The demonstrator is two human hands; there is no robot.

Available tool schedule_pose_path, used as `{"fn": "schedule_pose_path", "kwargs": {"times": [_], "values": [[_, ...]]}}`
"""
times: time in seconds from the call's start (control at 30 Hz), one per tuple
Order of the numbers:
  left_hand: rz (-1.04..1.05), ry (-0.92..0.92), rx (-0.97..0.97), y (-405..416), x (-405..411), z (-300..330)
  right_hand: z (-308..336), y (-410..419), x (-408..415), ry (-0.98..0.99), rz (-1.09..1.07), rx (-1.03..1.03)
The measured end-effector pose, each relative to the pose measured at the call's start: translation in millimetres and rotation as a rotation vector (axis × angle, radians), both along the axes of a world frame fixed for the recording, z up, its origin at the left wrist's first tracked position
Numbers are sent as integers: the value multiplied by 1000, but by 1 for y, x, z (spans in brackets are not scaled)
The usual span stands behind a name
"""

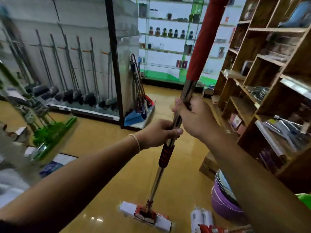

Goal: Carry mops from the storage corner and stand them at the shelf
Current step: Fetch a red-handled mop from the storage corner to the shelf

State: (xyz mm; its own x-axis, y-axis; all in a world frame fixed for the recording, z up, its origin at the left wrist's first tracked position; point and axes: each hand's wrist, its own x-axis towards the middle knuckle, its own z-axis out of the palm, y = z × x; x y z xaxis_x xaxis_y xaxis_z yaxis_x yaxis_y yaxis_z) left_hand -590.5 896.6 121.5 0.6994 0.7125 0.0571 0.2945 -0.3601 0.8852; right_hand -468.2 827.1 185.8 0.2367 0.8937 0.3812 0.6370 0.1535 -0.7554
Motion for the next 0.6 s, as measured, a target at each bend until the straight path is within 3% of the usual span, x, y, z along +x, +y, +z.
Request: {"fn": "schedule_pose_path", "kwargs": {"times": [0.6], "values": [[262,34,-23,165,35,10,3,208,54,-6,320,36]]}}
